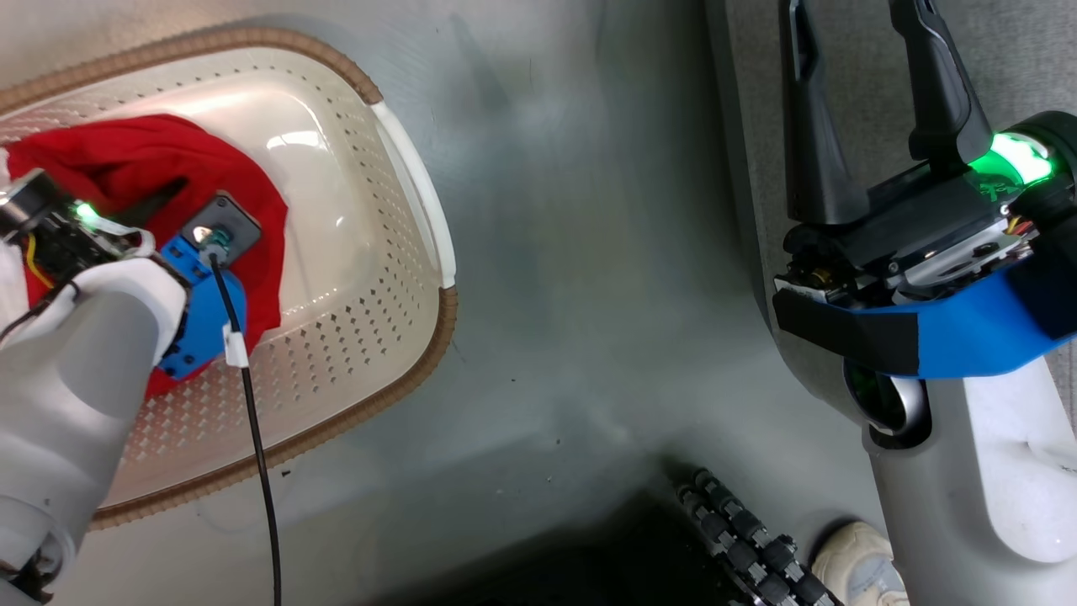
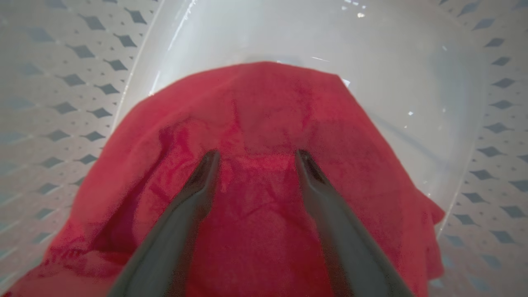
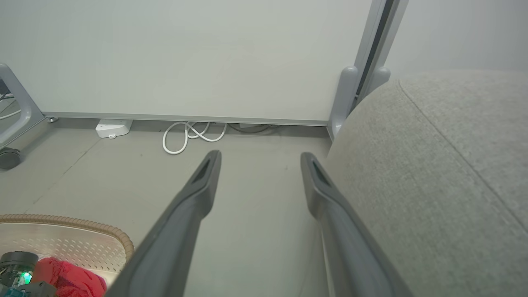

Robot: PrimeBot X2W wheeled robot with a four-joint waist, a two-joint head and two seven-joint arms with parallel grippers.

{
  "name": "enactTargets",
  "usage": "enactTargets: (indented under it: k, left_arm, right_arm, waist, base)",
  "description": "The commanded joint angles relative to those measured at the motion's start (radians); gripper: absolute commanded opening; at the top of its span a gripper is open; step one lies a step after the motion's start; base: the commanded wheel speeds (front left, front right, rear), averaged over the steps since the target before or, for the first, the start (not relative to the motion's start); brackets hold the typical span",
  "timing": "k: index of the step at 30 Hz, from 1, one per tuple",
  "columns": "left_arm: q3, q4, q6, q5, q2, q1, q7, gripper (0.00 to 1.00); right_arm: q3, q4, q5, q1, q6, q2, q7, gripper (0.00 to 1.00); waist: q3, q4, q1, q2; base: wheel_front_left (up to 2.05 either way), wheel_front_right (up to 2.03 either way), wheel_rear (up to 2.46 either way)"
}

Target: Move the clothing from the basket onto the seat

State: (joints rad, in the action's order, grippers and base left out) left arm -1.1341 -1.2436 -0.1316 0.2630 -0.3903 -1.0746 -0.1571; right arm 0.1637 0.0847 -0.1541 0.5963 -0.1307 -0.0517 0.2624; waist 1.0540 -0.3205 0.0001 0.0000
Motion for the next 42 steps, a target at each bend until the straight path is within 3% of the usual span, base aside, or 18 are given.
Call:
enactTargets:
  k: [1,13,14,16,27,42]
  left_arm:
    - [-0.003,-0.005,0.002,0.001,-0.007,-0.018,0.007,1.0]
    - [-0.042,-0.051,0.002,0.031,-0.002,-0.035,0.161,1.0]
    - [-0.045,-0.053,0.003,0.033,-0.003,-0.034,0.172,0.56]
    - [-0.051,-0.055,0.003,0.034,-0.003,-0.034,0.185,0.0]
    - [-0.069,-0.051,0.0,0.067,0.023,-0.025,0.183,0.0]
    - [-0.067,0.003,0.002,0.157,0.163,0.034,0.002,0.0]
  right_arm:
    - [-0.002,0.006,-0.004,0.018,0.0,0.002,0.004,1.0]
    - [-0.016,0.027,0.004,0.008,0.0,0.002,0.004,1.0]
    - [-0.016,0.028,0.003,0.009,0.0,0.002,0.004,1.0]
    - [-0.017,0.03,0.005,0.013,0.0,0.002,0.004,1.0]
    - [-0.027,0.014,0.014,0.018,0.0,0.002,0.004,1.0]
    - [-0.066,-0.028,0.058,-0.018,0.0,0.002,0.004,1.0]
  waist:
    - [0.015,-0.005,-0.0001,0.0]
    - [0.047,0.0,-0.0001,0.0]
    - [0.047,0.001,-0.0001,0.0]
    - [0.047,0.002,-0.0001,0.0]
    - [0.022,0.016,-0.0001,0.0]
    - [-0.136,0.11,-0.0001,0.0]
  base:
    - [0.0,0.0,0.0]
    - [0.0,0.0,0.0]
    - [0.0,0.0,0.0]
    - [0.0,0.0,0.0]
    - [0.0,0.0,0.0]
    - [0.0,0.0,0.0]
